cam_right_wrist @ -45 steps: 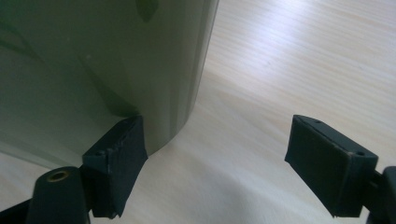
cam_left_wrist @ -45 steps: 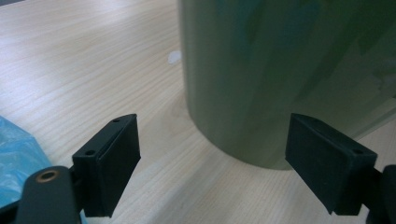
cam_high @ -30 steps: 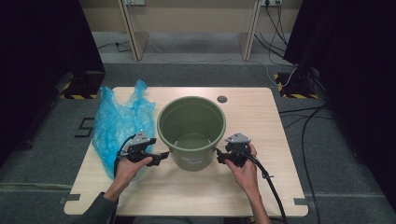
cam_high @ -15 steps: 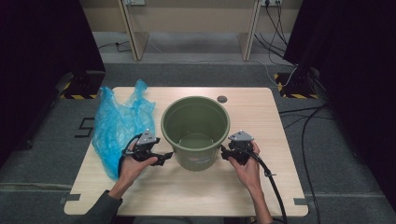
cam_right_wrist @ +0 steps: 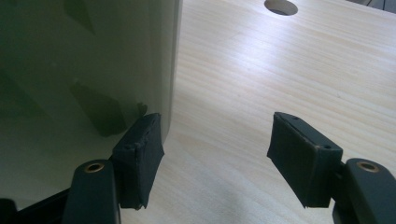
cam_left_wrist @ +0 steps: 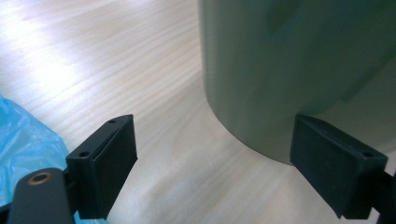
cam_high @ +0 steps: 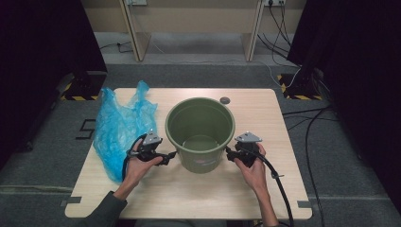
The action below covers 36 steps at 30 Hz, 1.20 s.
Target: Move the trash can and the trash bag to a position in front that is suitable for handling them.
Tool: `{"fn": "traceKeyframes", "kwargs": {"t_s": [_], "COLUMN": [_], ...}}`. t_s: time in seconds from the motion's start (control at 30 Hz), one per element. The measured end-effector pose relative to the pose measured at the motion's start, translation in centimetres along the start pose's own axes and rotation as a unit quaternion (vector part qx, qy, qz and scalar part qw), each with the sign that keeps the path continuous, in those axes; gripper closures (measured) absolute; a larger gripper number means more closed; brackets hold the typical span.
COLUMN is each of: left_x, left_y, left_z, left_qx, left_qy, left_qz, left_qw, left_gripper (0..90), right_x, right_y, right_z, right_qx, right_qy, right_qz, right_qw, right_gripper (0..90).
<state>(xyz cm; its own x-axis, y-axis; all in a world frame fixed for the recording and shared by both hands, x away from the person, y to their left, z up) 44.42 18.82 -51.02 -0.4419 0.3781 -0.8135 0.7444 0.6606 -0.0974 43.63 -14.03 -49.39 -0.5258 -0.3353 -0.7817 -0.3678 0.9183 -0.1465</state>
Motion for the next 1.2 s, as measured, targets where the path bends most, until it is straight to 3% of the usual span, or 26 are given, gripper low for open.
{"fn": "traceKeyframes", "kwargs": {"t_s": [0.17, 0.33, 0.4, 0.43, 0.5, 0.57, 0.83, 0.9, 1.03, 1.2], "left_x": [-0.1, 0.0, 0.3, 0.3, 0.5, 0.6, 0.1, -0.1, -0.1, -0.3], "left_y": [0.0, -0.7, -1.9, -1.9, -2.7, -2.7, -2.6, -3.0, -3.3, -3.6], "left_z": [0.5, 0.0, -0.4, -0.4, 0.0, 0.4, 1.0, 1.3, 1.6, 2.0], "left_qx": [0.006, 0.033, 0.065, 0.065, 0.068, 0.076, 0.072, 0.074, 0.072, 0.077], "left_qy": [-0.004, -0.015, -0.017, -0.017, -0.001, 0.003, 0.013, 0.018, 0.027, 0.026], "left_qz": [-0.01, -0.007, -0.002, -0.002, 0.018, 0.014, 0.019, 0.029, 0.041, 0.036], "left_qw": [0.9999, 0.9993, 0.9977, 0.9977, 0.9975, 0.997, 0.9971, 0.9967, 0.9962, 0.996], "left_gripper": [15.2, 20.4, 17.5, 17.6, 15.8, 14.0, 9.9, 10.0, 9.9, 8.0], "right_x": [0.3, 0.8, 1.4, 1.4, 1.5, 1.5, 1.2, 1.2, 1.3, 2.0], "right_y": [-0.8, -0.7, 0.0, 0.0, 0.7, 0.7, -0.1, -0.3, -0.3, 0.0], "right_z": [0.1, -0.7, -1.7, -1.7, -2.2, -2.3, -1.4, -1.3, -1.3, -1.8], "right_qx": [-0.007, -0.018, -0.03, -0.03, -0.035, -0.027, -0.008, -0.007, -0.001, -0.018], "right_qy": [-0.002, -0.002, -0.002, -0.002, -0.007, -0.004, -0.001, -0.001, 0.006, 0.012], "right_qz": [0.026, 0.024, 0.007, 0.007, -0.005, -0.011, -0.001, -0.002, -0.02, -0.037], "right_qw": [0.9996, 0.9995, 0.9995, 0.9995, 0.9994, 0.9996, 1.0, 1.0, 0.9998, 0.9991], "right_gripper": [35.7, 32.9, 30.8, 30.8, 31.1, 31.0, 32.7, 34.2, 35.5, 35.5]}}
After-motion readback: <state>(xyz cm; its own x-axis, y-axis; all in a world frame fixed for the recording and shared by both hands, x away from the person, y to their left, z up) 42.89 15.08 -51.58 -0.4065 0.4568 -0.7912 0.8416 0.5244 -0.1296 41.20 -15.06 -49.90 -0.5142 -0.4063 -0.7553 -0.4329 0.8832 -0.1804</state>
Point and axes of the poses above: each handheld gripper's, and its own axes: z roughly forward along the jaws, x roughly out of its underside, y roughly to its left, the point moved 3 cm from there along z, roughly forward along the jaws, and after that the axes turned 7 degrees about x, right-handed, at the moved point
